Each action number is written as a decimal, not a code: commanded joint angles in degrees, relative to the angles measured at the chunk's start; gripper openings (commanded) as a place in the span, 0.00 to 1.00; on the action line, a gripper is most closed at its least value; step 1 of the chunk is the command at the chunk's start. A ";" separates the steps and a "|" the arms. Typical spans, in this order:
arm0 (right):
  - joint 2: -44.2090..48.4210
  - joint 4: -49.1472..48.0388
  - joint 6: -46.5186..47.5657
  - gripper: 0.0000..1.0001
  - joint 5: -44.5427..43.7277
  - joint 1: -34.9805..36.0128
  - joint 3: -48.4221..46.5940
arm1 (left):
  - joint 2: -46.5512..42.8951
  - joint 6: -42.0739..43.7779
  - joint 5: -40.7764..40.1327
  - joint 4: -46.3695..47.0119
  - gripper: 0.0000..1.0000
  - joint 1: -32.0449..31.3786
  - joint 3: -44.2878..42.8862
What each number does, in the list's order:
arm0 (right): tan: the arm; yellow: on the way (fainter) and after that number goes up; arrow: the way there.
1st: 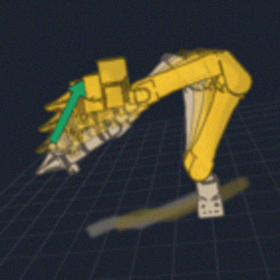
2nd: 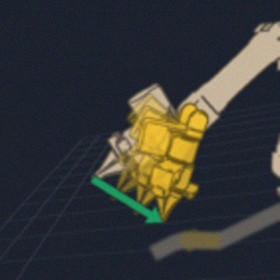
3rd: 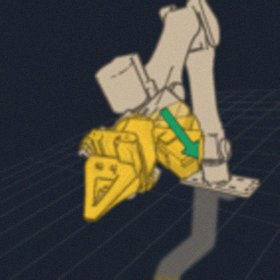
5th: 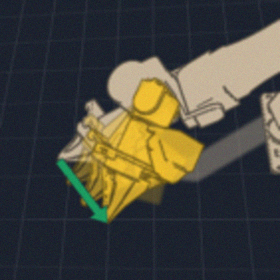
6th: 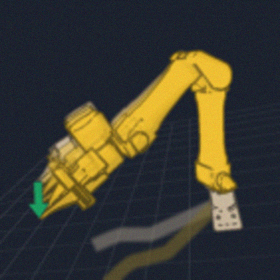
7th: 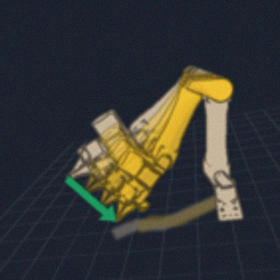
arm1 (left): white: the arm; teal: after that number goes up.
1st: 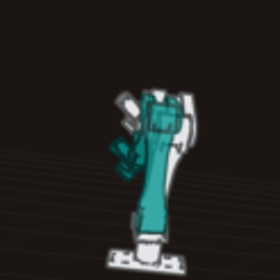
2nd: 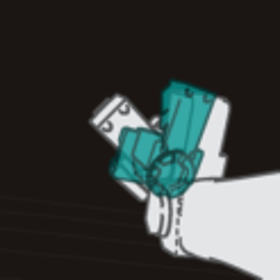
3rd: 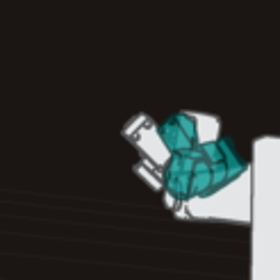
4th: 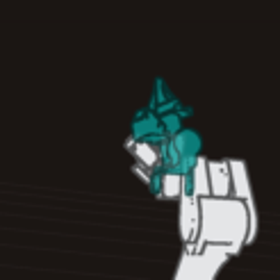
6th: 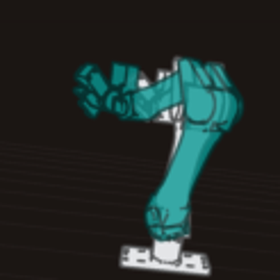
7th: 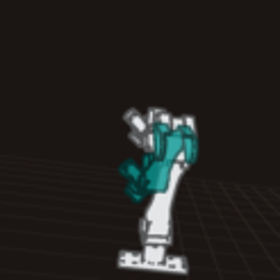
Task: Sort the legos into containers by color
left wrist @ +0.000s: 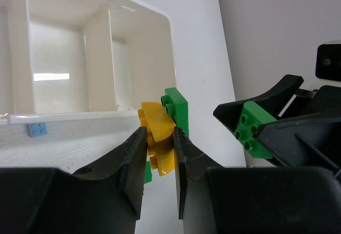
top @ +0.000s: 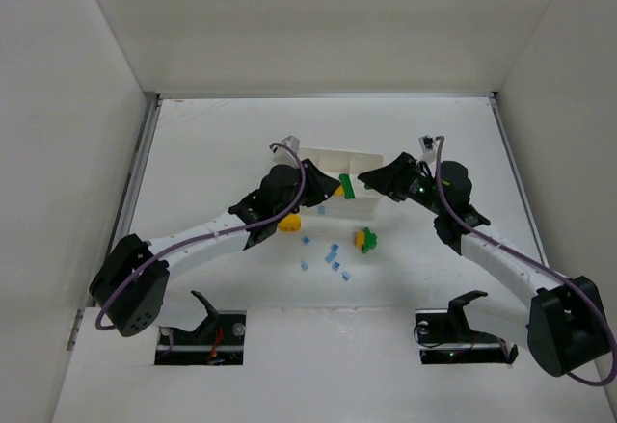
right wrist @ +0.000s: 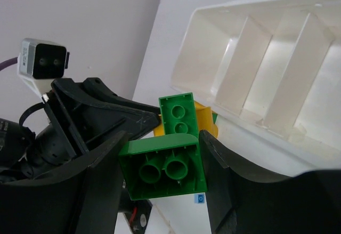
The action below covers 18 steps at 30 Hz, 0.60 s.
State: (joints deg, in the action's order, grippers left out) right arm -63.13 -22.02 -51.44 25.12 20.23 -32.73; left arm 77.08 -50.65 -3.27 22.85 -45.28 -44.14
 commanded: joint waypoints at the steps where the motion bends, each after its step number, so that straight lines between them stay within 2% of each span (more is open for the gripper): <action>1: -1.02 -6.19 -1.30 0.25 1.69 -0.32 0.83 | -0.53 1.08 -0.34 1.49 0.06 0.23 0.20; 5: -2.08 -4.26 0.37 0.25 -1.03 -0.06 0.21 | -1.05 1.35 -0.60 1.41 0.06 0.67 -0.51; 10: -3.22 2.75 5.64 0.26 -8.40 1.51 -3.82 | -5.26 1.08 -0.69 -0.17 0.06 4.79 1.42; 14: -7.17 7.69 10.47 0.27 -16.23 5.73 -8.74 | -10.09 0.73 -1.47 -1.84 0.07 8.66 4.23; 18: -13.22 8.92 12.06 0.28 -19.84 8.72 -13.84 | -14.40 0.56 -2.88 -4.39 0.08 12.00 6.08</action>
State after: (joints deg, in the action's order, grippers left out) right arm -73.36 -14.39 -43.00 10.87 27.18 -41.58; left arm 66.15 -50.04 -4.75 19.20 -34.89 -39.05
